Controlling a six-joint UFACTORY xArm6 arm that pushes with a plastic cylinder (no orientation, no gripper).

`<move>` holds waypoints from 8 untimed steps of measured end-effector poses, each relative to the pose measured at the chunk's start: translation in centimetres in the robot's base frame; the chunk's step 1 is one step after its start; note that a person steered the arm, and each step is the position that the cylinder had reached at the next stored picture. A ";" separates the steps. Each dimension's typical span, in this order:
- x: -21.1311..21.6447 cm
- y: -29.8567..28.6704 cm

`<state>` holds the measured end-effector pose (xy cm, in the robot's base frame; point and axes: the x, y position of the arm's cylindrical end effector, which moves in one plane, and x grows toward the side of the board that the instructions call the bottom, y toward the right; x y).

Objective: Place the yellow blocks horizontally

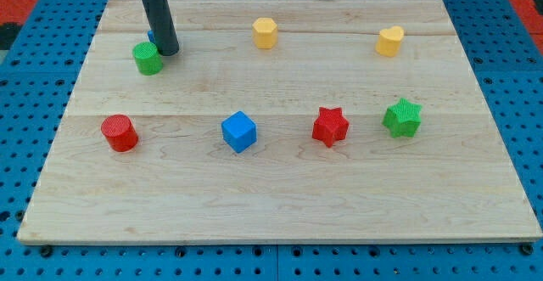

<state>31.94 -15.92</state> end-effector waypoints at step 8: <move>-8.6 18.8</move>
<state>23.35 2.85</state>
